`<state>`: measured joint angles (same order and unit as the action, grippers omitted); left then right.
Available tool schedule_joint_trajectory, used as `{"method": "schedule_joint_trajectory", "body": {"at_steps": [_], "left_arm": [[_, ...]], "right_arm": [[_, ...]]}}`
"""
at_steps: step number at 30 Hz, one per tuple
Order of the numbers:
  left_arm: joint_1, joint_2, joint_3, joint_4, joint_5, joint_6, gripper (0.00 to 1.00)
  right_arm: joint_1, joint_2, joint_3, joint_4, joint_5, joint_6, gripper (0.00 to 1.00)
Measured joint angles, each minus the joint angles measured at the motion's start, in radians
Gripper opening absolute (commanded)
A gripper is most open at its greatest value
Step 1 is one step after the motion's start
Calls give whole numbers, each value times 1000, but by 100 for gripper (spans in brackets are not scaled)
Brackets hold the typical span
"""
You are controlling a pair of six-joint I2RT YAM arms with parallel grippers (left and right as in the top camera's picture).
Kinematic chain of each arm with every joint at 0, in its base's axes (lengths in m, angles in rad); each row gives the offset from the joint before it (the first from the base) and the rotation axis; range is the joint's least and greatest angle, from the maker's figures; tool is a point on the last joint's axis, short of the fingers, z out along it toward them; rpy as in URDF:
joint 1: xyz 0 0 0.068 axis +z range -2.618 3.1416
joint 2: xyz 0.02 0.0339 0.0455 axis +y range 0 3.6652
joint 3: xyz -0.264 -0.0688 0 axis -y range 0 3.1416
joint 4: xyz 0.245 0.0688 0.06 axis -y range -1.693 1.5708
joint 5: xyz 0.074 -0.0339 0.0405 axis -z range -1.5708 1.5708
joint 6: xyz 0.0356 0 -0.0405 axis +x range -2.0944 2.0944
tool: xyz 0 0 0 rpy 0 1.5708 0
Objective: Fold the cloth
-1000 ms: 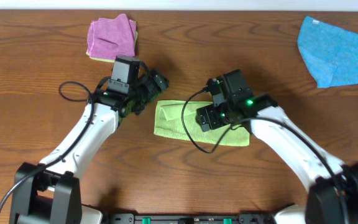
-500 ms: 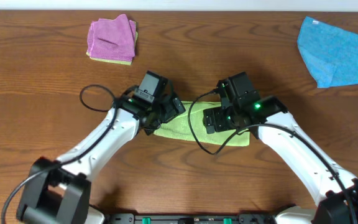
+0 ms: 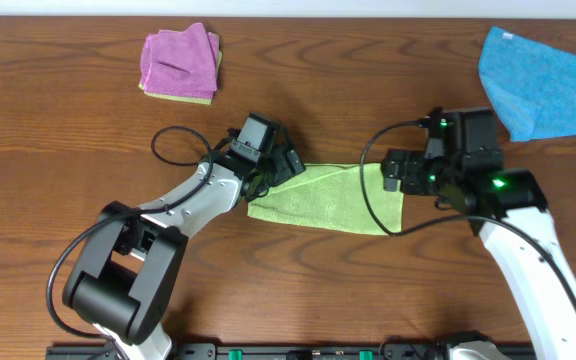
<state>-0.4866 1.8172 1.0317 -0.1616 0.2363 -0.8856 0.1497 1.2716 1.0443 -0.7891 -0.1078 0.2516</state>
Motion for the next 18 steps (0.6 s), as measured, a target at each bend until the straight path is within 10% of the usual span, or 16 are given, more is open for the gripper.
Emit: {"method": "schedule_joint_trajectory", "body": {"at_steps": [18], "left_arm": [[-2, 0, 0, 71, -11, -84, 95]], "right_arm": [[-17, -13, 0, -27, 0, -30, 94]]}}
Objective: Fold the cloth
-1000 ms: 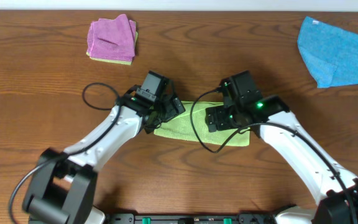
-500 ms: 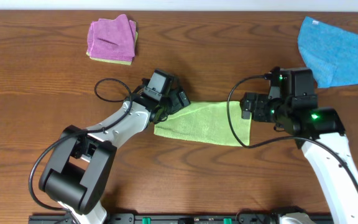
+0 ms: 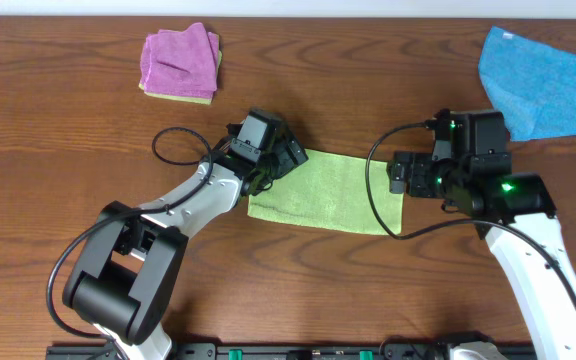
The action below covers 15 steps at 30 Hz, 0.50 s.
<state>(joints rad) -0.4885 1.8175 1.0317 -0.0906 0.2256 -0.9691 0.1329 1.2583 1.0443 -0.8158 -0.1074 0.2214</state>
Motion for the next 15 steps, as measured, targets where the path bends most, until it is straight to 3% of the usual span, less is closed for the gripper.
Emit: {"method": "schedule_joint_trajectory", "body": {"at_steps": [7, 15], "left_arm": [[6, -16, 0, -55, 66, 54, 95], [69, -59, 0, -46, 37, 128, 95]], "right_arm": [[-6, 0, -8, -101, 38, -79, 95], [-33, 78, -60, 22, 18, -171, 96]]}}
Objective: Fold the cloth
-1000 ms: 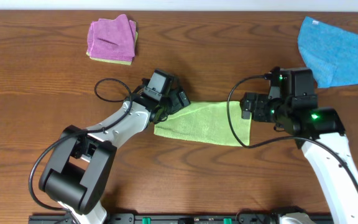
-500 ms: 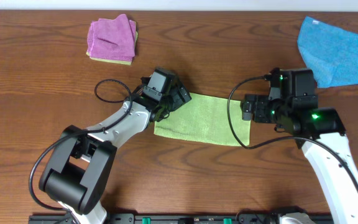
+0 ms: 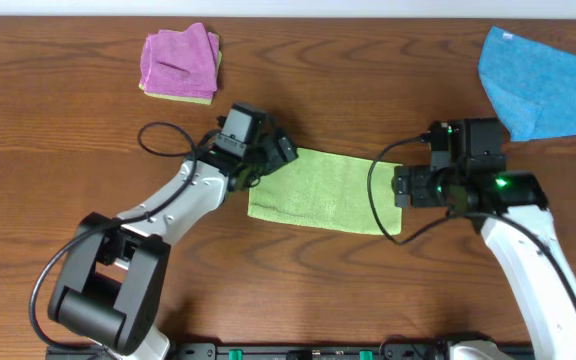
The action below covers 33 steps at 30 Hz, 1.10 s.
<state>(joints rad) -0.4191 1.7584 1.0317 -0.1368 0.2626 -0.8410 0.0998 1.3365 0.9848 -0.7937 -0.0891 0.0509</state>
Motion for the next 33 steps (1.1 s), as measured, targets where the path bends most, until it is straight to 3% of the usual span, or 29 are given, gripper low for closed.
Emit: {"method": "schedule_joint_trajectory", "body": {"at_steps": [7, 15, 29, 30, 31, 33], "left_arm": [[12, 0, 0, 140, 23, 136, 95], [12, 11, 0, 164, 22, 326, 95], [16, 131, 0, 282, 22, 500, 99], [16, 134, 0, 287, 23, 503, 88], [17, 137, 0, 291, 23, 501, 88], [17, 138, 0, 293, 21, 509, 98]], "right_arm": [[-5, 167, -14, 68, -83, -41, 93], [-24, 177, -14, 121, -114, -70, 94], [-109, 177, -14, 155, -120, -78, 96], [-109, 177, -14, 156, -120, -78, 96], [-109, 177, -14, 155, -121, -79, 96], [-109, 177, -14, 155, -120, -79, 96]]}}
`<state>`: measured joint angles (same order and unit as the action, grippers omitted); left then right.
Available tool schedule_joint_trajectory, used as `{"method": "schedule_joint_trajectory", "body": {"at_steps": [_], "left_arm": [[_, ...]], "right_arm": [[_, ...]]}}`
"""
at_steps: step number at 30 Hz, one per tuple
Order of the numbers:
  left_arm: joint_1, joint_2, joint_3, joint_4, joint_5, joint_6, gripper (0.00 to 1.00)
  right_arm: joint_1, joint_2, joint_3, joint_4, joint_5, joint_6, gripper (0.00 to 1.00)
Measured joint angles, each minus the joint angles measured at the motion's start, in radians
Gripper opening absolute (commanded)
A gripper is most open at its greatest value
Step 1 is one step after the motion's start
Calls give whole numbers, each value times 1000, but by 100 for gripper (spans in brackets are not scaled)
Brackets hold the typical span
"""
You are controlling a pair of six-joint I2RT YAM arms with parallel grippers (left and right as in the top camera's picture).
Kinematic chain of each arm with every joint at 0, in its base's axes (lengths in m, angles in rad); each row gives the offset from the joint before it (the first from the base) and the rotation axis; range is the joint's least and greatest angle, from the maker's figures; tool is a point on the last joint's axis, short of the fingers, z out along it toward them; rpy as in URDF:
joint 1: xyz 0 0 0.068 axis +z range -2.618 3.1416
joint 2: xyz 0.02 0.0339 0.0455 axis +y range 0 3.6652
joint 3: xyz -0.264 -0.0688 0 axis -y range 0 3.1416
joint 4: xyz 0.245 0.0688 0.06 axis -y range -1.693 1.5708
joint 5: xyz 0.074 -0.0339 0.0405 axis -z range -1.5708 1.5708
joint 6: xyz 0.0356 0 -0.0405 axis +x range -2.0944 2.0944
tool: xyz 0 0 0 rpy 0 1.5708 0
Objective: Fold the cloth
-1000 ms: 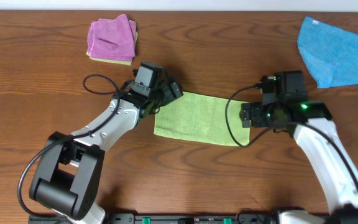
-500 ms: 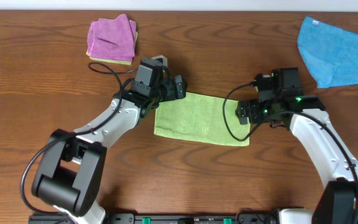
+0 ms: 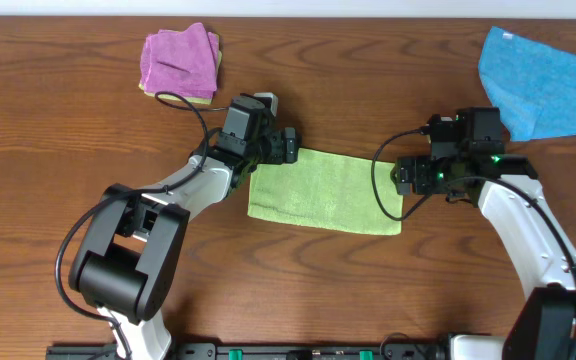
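A green cloth lies flat on the table as a folded rectangle, long side running left to right. My left gripper hovers at the cloth's far left corner; its jaws look open, with nothing between them. My right gripper sits just off the cloth's right edge, near the far right corner. It also looks open and holds no fabric.
A folded pink cloth on a yellow one sits at the far left. A blue cloth lies spread at the far right corner. Each arm's black cable loops over the wooden table near the green cloth.
My left gripper has moved right and slightly away from me, to the cloth's far left corner. My right gripper has risen a little towards the far side. The cloth lies unchanged.
At first both grippers were at the cloth's ends with the top layer still rumpled and partly lifted. Then the cloth lay flat as a neat rectangle. After that the left gripper stood back to the left, and now both are at the cloth's far corners.
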<state>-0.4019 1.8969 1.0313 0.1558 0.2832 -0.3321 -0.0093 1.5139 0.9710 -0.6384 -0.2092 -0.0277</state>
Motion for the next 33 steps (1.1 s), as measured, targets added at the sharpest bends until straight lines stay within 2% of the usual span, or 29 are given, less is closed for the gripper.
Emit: {"method": "schedule_joint_trajectory", "body": {"at_steps": [9, 20, 22, 23, 24, 27, 28, 29, 30, 31, 32, 33], "left_arm": [[0, 0, 0, -25, -3, -3, 93], [0, 40, 0, -29, -6, -21, 92], [0, 48, 0, -6, -2, -36, 83], [0, 49, 0, 5, -2, -42, 71], [0, 50, 0, 19, -1, -49, 63], [0, 52, 0, 34, 0, -69, 57], [0, 52, 0, 35, 2, -79, 35], [0, 52, 0, 35, 1, -91, 31], [0, 52, 0, 33, 1, -92, 34], [0, 52, 0, 33, 1, -91, 45], [0, 52, 0, 31, 2, -90, 78], [0, 52, 0, 27, 2, -100, 89]], "right_arm": [[0, 0, 0, 8, 0, -3, 98], [0, 0, 0, 21, 0, -3, 98], [0, 0, 0, 22, 0, -3, 98], [-1, 0, 0, 23, 0, -3, 98], [-1, 0, 0, 22, 0, -3, 98], [-3, 0, 0, 23, 0, -3, 98], [-6, 0, 0, 23, 0, -3, 98], [-7, 0, 0, 23, 0, -3, 98], [-9, 0, 0, 23, 0, -3, 98], [-10, 0, 0, 23, 0, -3, 99], [-10, 0, 0, 23, 0, -3, 99], [-10, 0, 0, 23, 0, -3, 99]]}}
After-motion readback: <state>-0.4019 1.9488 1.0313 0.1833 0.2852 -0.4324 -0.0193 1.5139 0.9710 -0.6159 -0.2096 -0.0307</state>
